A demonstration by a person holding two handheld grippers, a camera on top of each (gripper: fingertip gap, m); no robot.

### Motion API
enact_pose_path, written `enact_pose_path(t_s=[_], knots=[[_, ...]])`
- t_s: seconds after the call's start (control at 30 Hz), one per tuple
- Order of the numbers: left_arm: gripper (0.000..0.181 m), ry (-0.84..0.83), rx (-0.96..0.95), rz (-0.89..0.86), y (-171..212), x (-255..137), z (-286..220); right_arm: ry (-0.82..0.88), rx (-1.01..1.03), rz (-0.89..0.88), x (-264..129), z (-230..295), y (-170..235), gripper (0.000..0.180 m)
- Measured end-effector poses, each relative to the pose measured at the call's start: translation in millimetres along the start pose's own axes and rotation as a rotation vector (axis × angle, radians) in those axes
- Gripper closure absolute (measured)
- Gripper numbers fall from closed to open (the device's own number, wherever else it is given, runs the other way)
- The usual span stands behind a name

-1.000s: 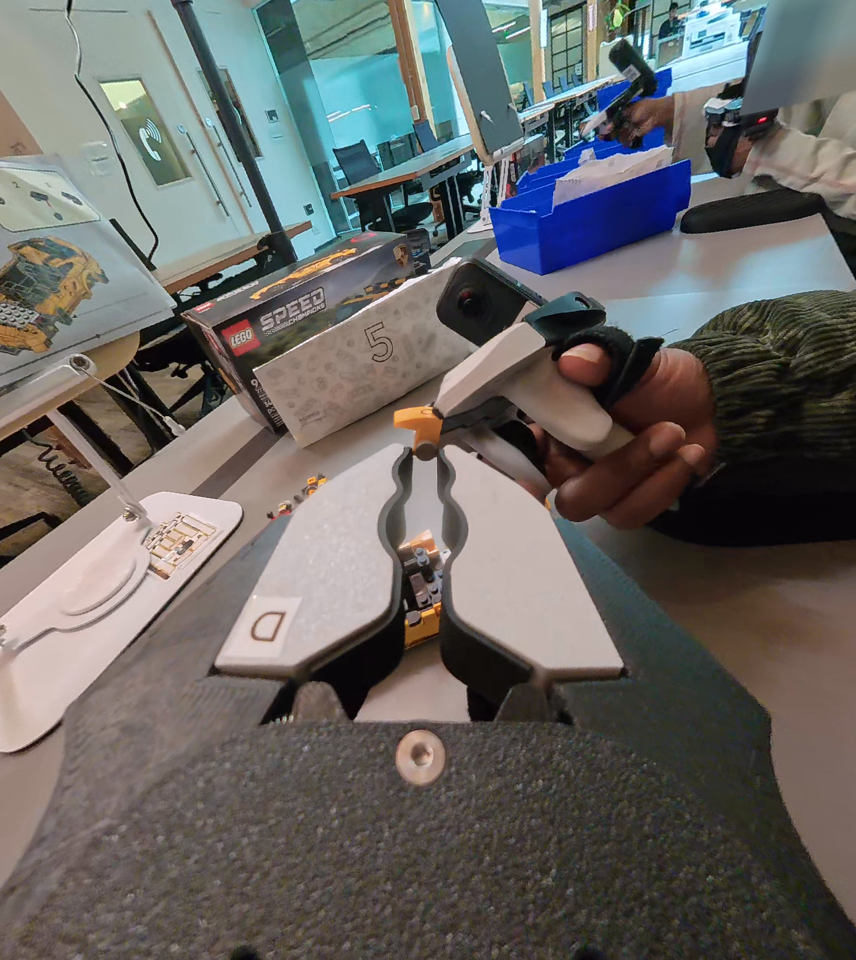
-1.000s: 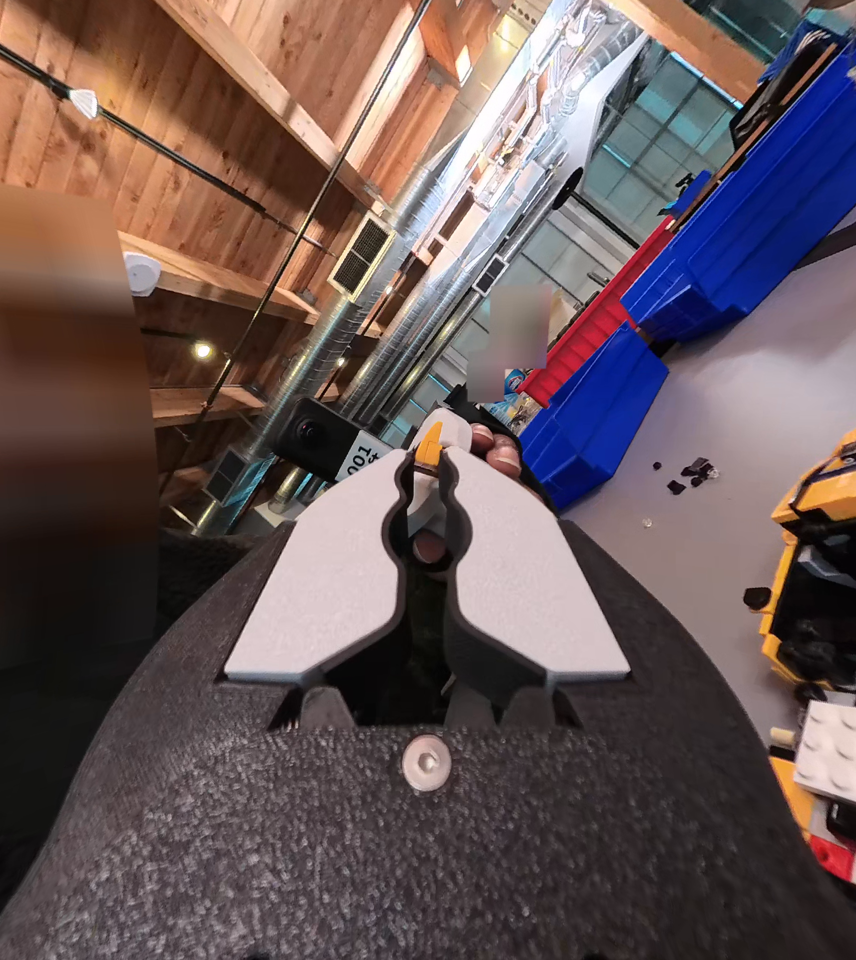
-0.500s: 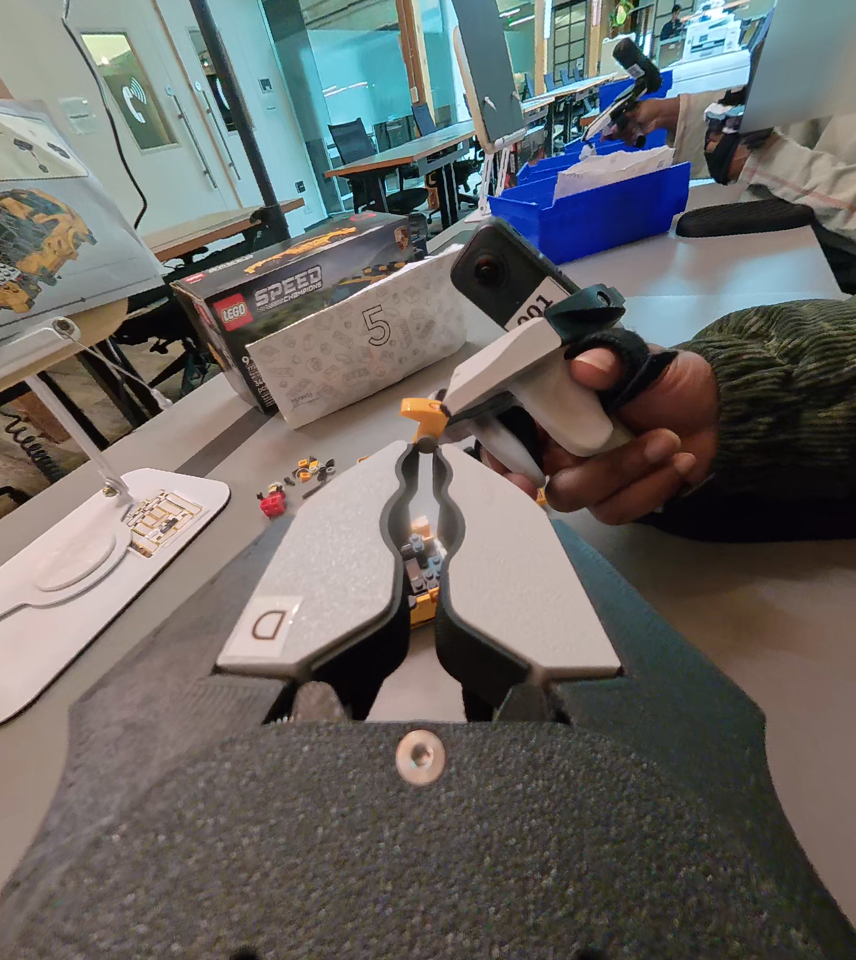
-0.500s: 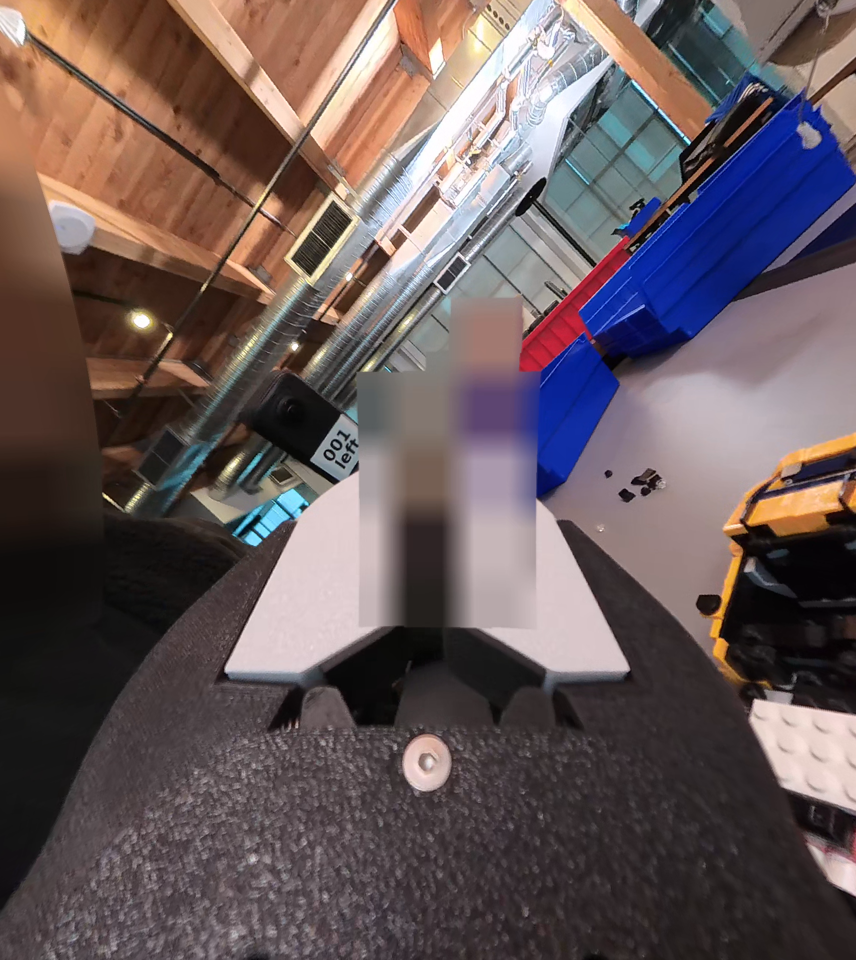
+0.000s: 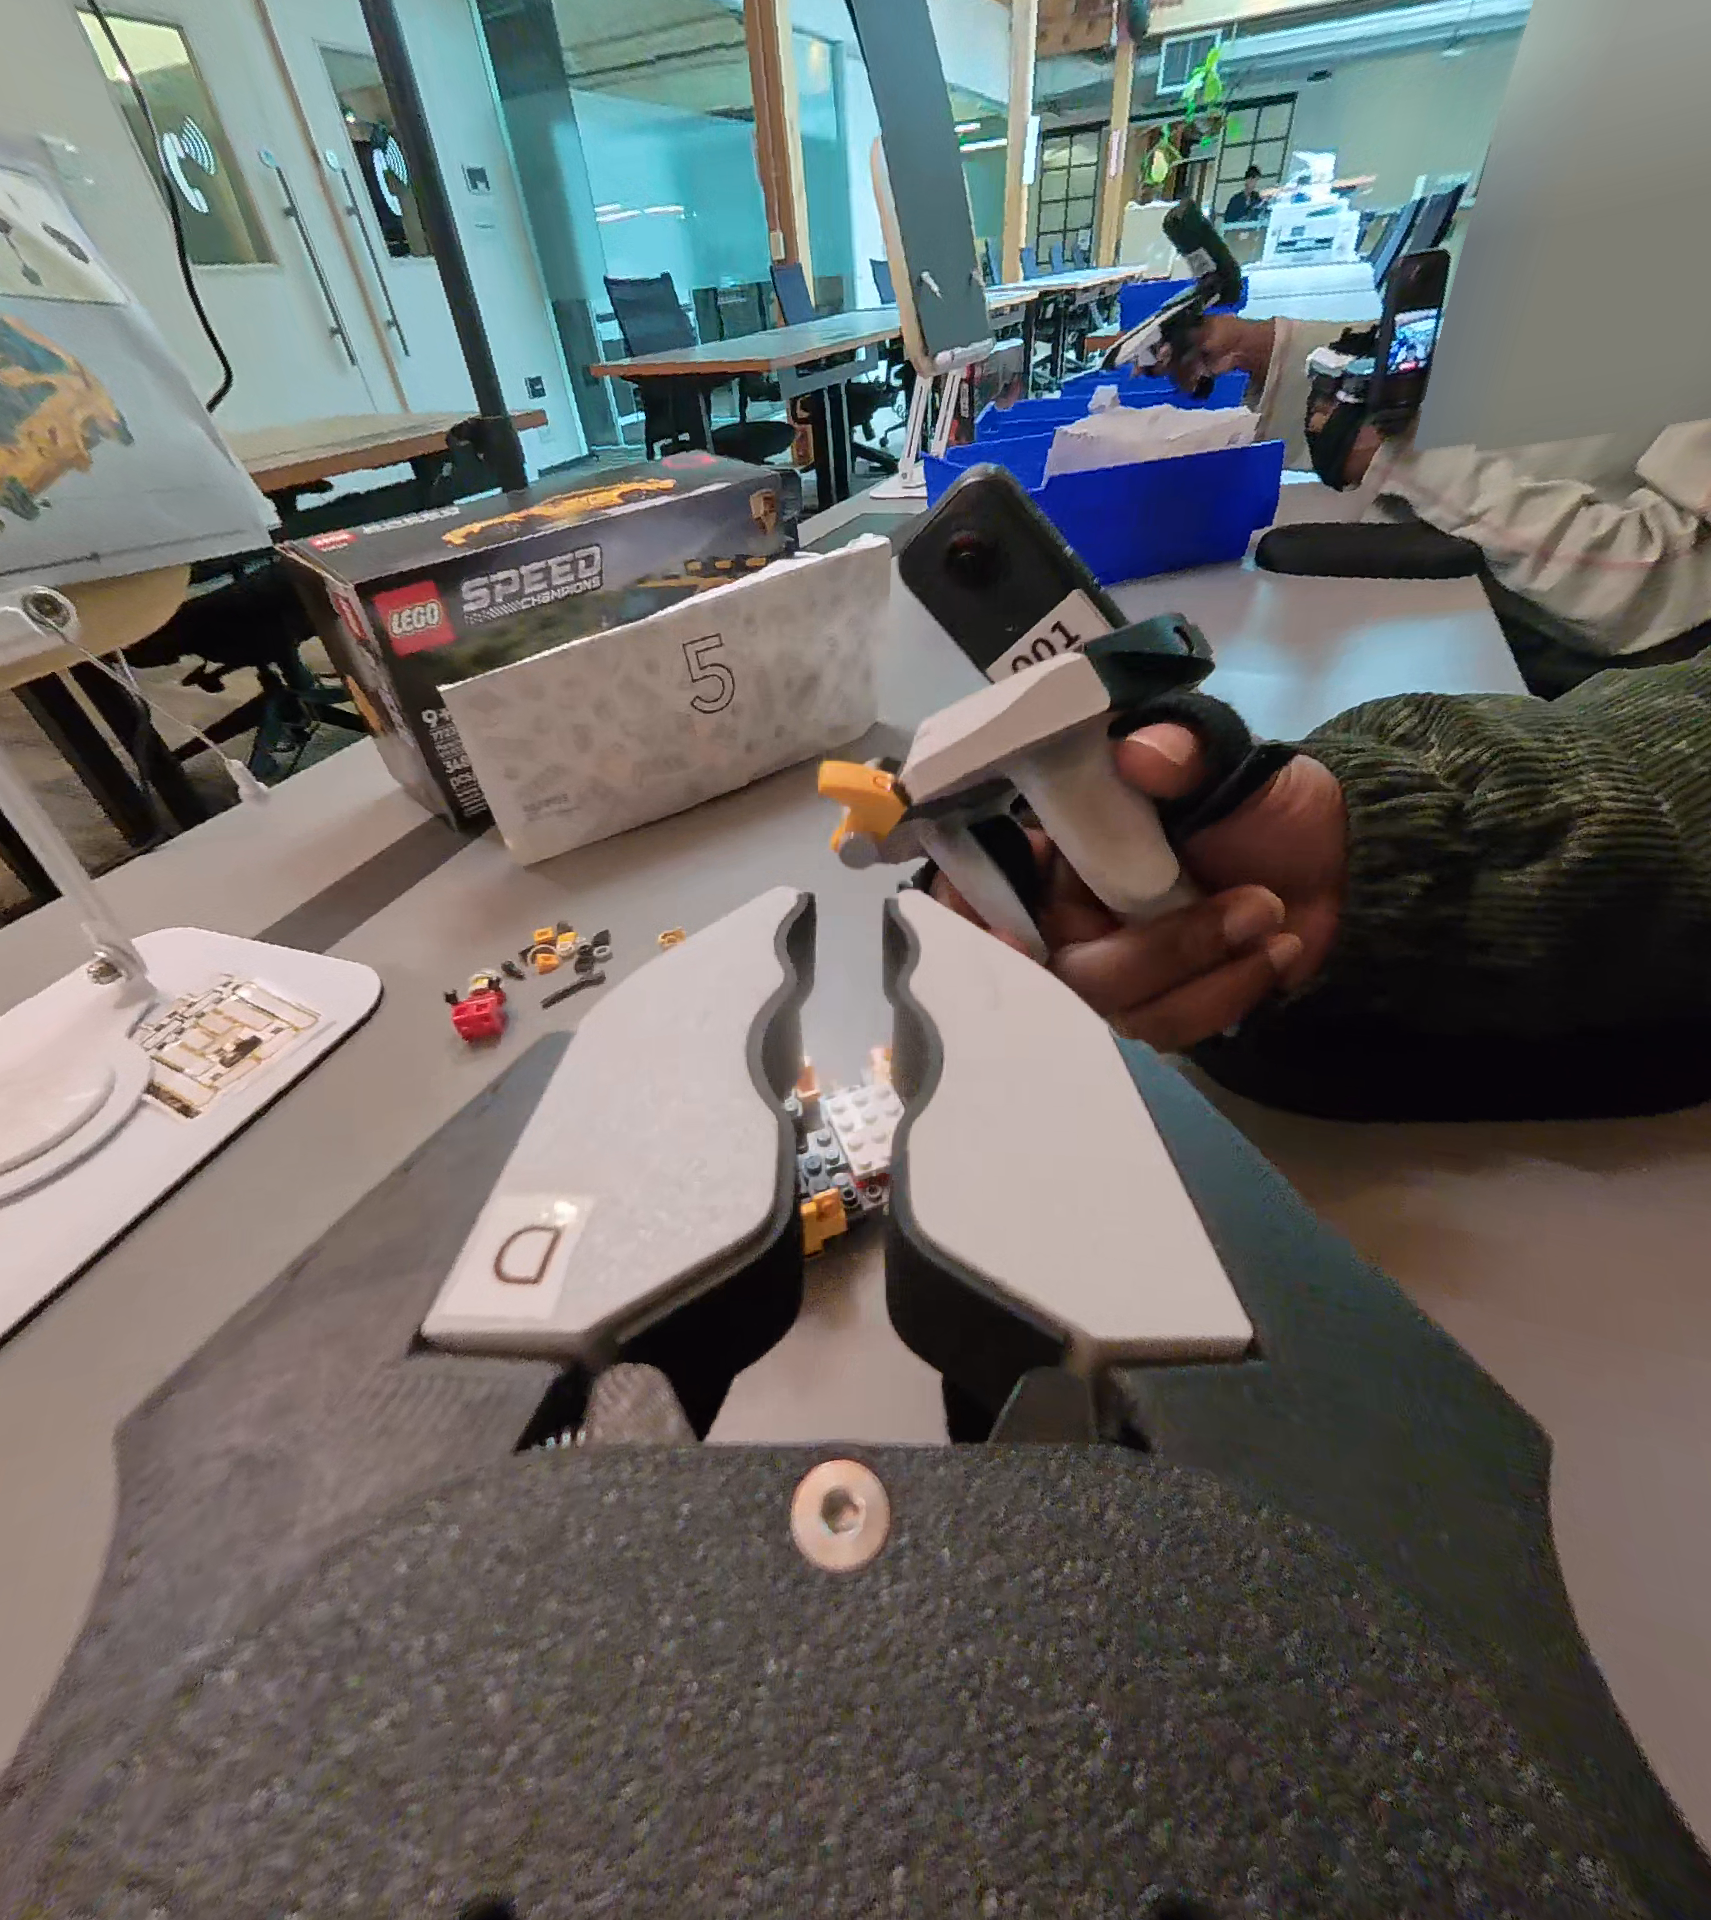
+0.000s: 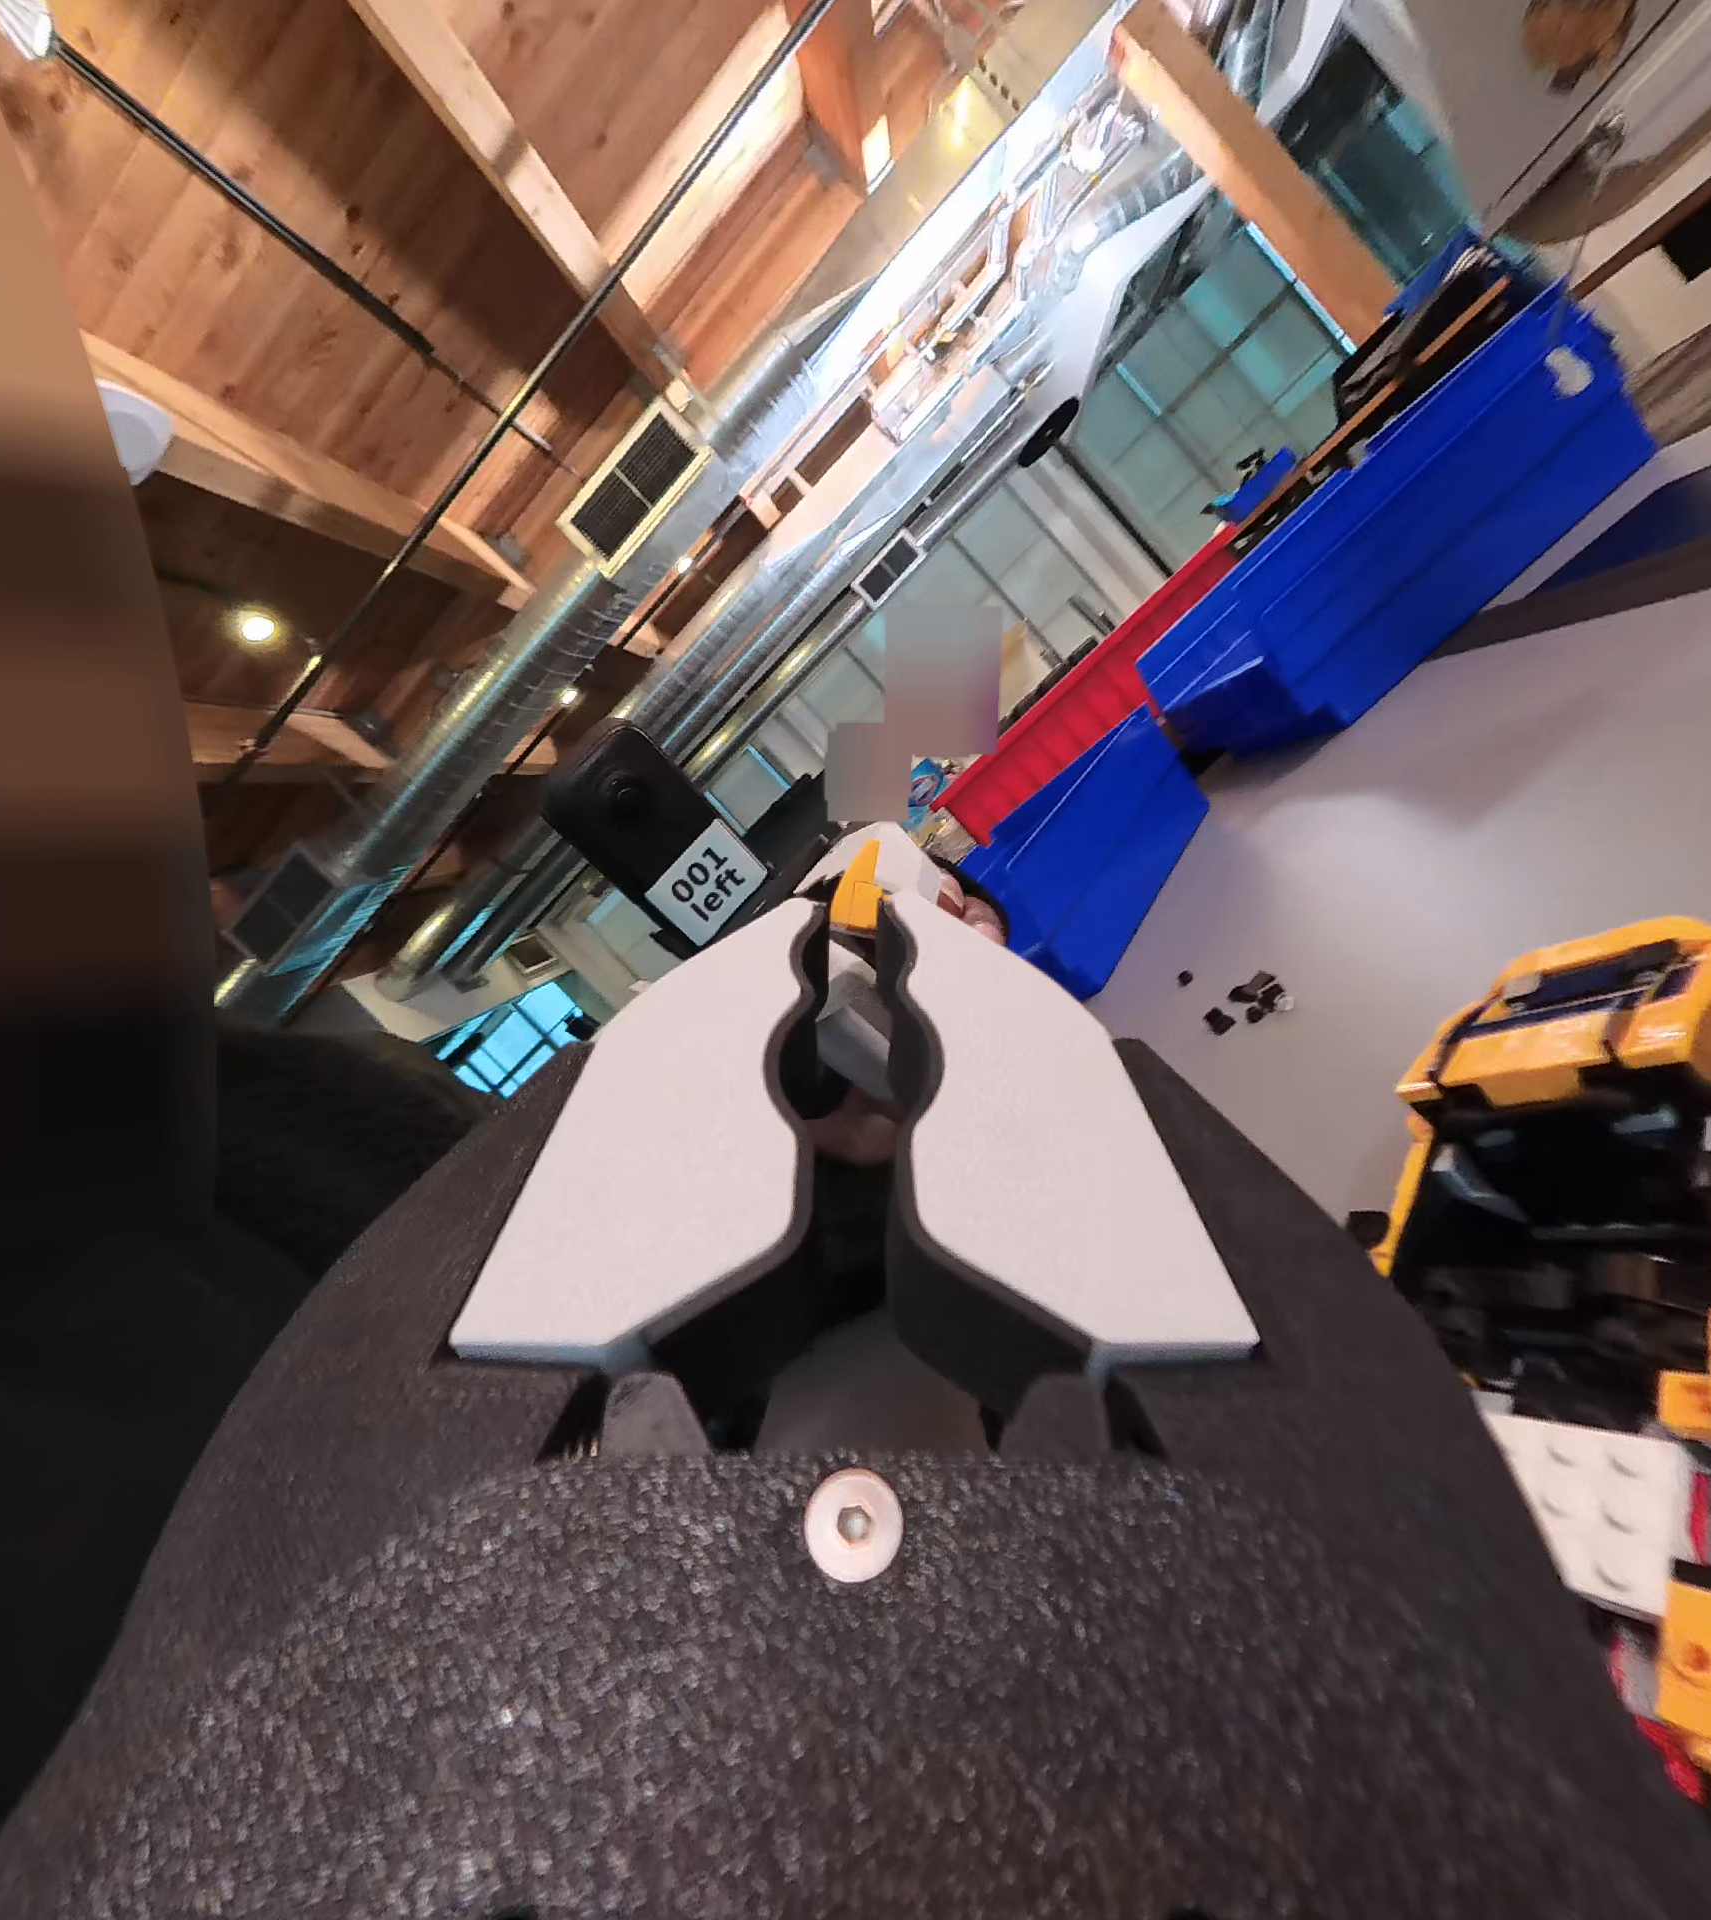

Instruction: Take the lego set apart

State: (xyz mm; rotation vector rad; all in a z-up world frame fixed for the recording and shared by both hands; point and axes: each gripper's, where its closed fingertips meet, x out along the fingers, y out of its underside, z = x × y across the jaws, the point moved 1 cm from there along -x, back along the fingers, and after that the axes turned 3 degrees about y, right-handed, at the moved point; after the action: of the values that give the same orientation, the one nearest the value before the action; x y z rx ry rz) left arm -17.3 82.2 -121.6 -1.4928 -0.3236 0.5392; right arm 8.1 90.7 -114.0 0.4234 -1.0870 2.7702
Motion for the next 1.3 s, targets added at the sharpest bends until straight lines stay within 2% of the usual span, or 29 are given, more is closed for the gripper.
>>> enact_pose_path(t_s=[0.43, 0.47, 0.63, 0.8, 0.83, 0.9, 1.3], knots=[[0.176, -0.052, 0.106, 0.018, 0, 2, -2, 0.009, 0.021, 0.036, 8, -3, 12, 0.171], [0.181, -0.049, 0.11, 0.021, -1, 1, -4, 0.012, 0.021, 0.035, 8, -3, 12, 0.171], [0.18, -0.056, 0.134, 0.085, 7, -1, 0, 0.02, 0.022, -0.017, 2, -4, 1, 0.171], [0.181, -0.077, 0.161, 0.03, 0, 0, 1, 0.0, 0.041, -0.001, 4, -2, 5, 0.171], [0.173, -0.068, 0.165, 0.034, 0, 1, -1, -0.003, 0.045, 0.002, 5, -2, 5, 0.171], [0.169, -0.066, 0.165, 0.044, 2, 3, -2, -0.009, 0.048, 0.01, 6, -2, 7, 0.171], [0.173, -0.092, 0.194, 0.084, 5, 1, -2, -0.008, 0.046, 0.038, 9, -1, 12, 0.171]])
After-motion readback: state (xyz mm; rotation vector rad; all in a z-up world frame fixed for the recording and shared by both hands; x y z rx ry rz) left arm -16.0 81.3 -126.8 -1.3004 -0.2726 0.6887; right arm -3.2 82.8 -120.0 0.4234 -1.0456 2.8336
